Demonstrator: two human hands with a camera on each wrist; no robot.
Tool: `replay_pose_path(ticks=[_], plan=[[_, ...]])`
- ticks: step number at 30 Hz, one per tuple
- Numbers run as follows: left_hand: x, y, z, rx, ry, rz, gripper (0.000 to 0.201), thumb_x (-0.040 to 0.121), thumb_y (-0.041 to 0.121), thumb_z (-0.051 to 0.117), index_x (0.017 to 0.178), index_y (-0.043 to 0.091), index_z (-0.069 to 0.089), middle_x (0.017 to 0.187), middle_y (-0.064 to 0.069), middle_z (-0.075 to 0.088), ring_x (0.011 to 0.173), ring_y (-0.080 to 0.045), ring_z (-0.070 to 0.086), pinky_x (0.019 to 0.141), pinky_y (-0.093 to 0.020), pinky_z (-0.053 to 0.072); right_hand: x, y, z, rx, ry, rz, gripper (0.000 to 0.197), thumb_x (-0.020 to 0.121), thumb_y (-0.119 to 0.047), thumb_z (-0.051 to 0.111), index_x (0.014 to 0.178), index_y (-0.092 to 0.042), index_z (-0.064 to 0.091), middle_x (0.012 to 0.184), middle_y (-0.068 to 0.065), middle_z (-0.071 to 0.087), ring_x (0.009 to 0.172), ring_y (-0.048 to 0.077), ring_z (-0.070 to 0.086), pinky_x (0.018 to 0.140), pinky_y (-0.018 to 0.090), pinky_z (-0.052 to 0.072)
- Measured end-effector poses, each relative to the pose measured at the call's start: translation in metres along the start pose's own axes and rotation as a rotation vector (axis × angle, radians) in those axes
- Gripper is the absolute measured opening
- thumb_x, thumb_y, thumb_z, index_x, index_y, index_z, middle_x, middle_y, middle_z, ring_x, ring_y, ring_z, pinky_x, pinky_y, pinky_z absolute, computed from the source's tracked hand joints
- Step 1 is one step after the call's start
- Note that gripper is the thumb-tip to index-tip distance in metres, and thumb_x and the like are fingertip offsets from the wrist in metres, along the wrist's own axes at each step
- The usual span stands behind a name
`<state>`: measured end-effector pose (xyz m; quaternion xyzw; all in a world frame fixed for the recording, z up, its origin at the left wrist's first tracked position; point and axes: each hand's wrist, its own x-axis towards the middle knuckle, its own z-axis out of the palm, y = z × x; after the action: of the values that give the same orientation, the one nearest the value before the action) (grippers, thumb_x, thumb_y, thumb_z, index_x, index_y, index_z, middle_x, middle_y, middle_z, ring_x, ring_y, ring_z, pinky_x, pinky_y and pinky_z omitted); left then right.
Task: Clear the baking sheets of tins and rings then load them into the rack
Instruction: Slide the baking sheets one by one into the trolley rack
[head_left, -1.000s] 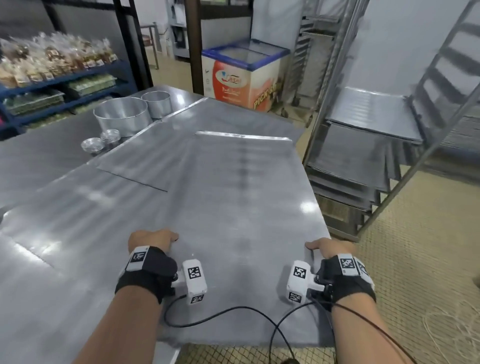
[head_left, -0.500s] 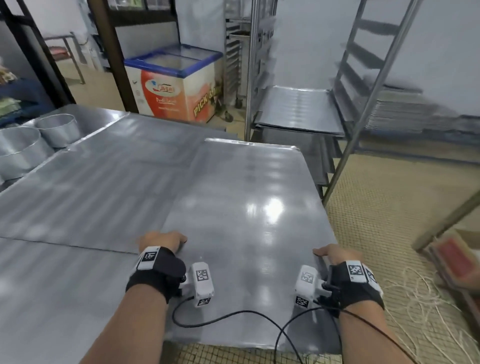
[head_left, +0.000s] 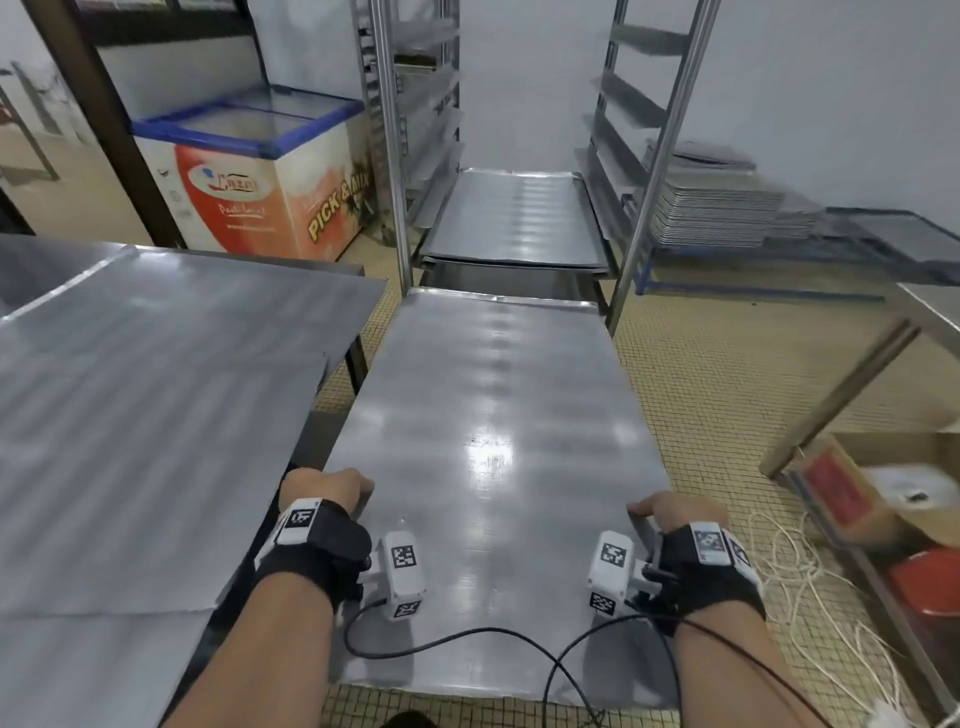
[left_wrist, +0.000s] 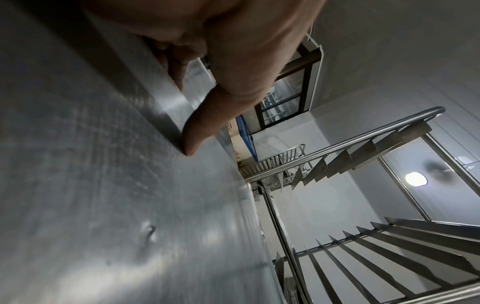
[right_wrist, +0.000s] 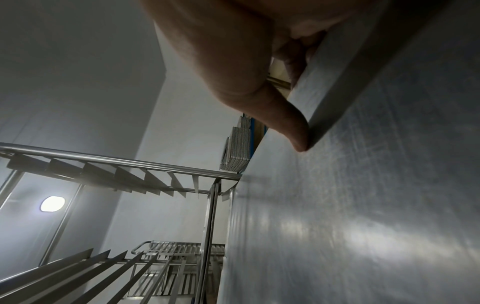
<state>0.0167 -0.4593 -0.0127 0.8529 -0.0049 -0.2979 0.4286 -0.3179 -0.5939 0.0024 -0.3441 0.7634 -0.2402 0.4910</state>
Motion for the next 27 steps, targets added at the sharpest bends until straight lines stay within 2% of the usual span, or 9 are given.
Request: replay_pose_path(ticks=[3,5,9,12,15,17,22,24,27], plan=[[0.004,0.009,0.017,0.025,0.002,0.0,0.038,0.052,0.013,0.087,0.079,-0.002,0.064,0.085,-0.017,0.072,0.077,-0.033,0.069,0.081,-0.046,0.059,0.028,-0.002,0.003,0.047,-0.006,0.044,0.046,0.047,-0.002,0.081,0.087,0.007,0.061,0.074,0.021,0.073,0.071,0.036,0.073,0.072,0.058,0.059],[0.012,0.016,0.027,0.06,0.007,-0.006,0.04,0.065,0.014,0.087,0.092,-0.005,0.066,0.096,-0.019,0.07,0.086,-0.037,0.066,0.08,-0.042,0.056,0.038,-0.01,0.008,0.036,-0.002,0.058,0.037,0.049,0.001,0.081,0.08,0.01,0.062,0.072,0.022,0.073,0.072,0.037,0.073,0.073,0.06,0.058],[0.033,0.036,0.049,0.113,-0.009,-0.007,0.056,0.072,0.02,0.086,0.114,-0.009,0.063,0.115,-0.021,0.067,0.092,-0.036,0.06,0.079,-0.037,0.048,0.048,-0.038,0.022,0.003,0.017,0.081,0.033,0.061,0.005,0.079,0.091,0.012,0.067,0.085,0.025,0.073,0.082,0.036,0.072,0.074,0.043,0.058],[0.051,0.05,0.064,0.15,-0.007,-0.021,0.04,0.077,0.023,0.082,0.098,-0.005,0.061,0.105,-0.02,0.065,0.082,-0.032,0.053,0.077,-0.035,0.043,0.066,-0.057,0.037,-0.014,0.01,0.077,0.046,0.061,0.008,0.077,0.104,0.016,0.064,0.093,0.024,0.072,0.078,0.032,0.069,0.069,0.036,0.055],[0.068,0.065,0.077,0.124,-0.006,-0.038,0.04,0.076,0.018,0.081,0.069,0.001,0.046,0.086,-0.013,0.056,0.085,-0.035,0.054,0.09,-0.04,0.047,0.083,-0.075,0.048,-0.048,0.053,0.098,0.038,0.071,0.005,0.077,0.105,0.014,0.062,0.098,0.022,0.071,0.081,0.032,0.068,0.073,0.037,0.055],[0.08,0.082,0.087,0.134,-0.023,-0.058,0.038,0.074,0.017,0.081,0.066,0.001,0.047,0.075,-0.01,0.055,0.085,-0.036,0.057,0.094,-0.046,0.05,0.099,-0.089,0.058,-0.085,0.064,0.084,0.032,0.075,0.001,0.077,0.101,0.014,0.064,0.101,0.021,0.071,0.081,0.031,0.066,0.073,0.033,0.054],[0.116,0.115,0.111,0.14,-0.029,-0.065,0.039,0.076,0.015,0.079,0.065,-0.002,0.045,0.068,-0.012,0.051,0.081,-0.036,0.056,0.08,-0.039,0.049,0.128,-0.115,0.084,-0.168,-0.011,0.005,0.051,0.081,-0.022,0.077,0.125,0.0,0.061,0.128,0.017,0.062,0.118,0.033,0.06,0.092,0.036,0.05],[0.129,0.126,0.121,0.166,-0.042,-0.066,0.037,0.077,0.019,0.079,0.075,-0.004,0.051,0.085,-0.017,0.063,0.081,-0.034,0.055,0.077,-0.038,0.046,0.137,-0.129,0.092,-0.203,-0.014,0.028,0.051,0.081,-0.024,0.078,0.124,-0.002,0.062,0.127,0.017,0.062,0.117,0.033,0.06,0.092,0.036,0.05],[0.14,0.141,0.129,0.214,-0.05,-0.047,0.041,0.076,0.025,0.081,0.098,-0.002,0.06,0.114,-0.022,0.066,0.087,-0.035,0.058,0.076,-0.037,0.045,0.139,-0.148,0.103,-0.238,0.042,0.018,0.034,0.084,-0.019,0.076,0.108,-0.001,0.062,0.107,0.017,0.065,0.098,0.033,0.062,0.082,0.031,0.047]])
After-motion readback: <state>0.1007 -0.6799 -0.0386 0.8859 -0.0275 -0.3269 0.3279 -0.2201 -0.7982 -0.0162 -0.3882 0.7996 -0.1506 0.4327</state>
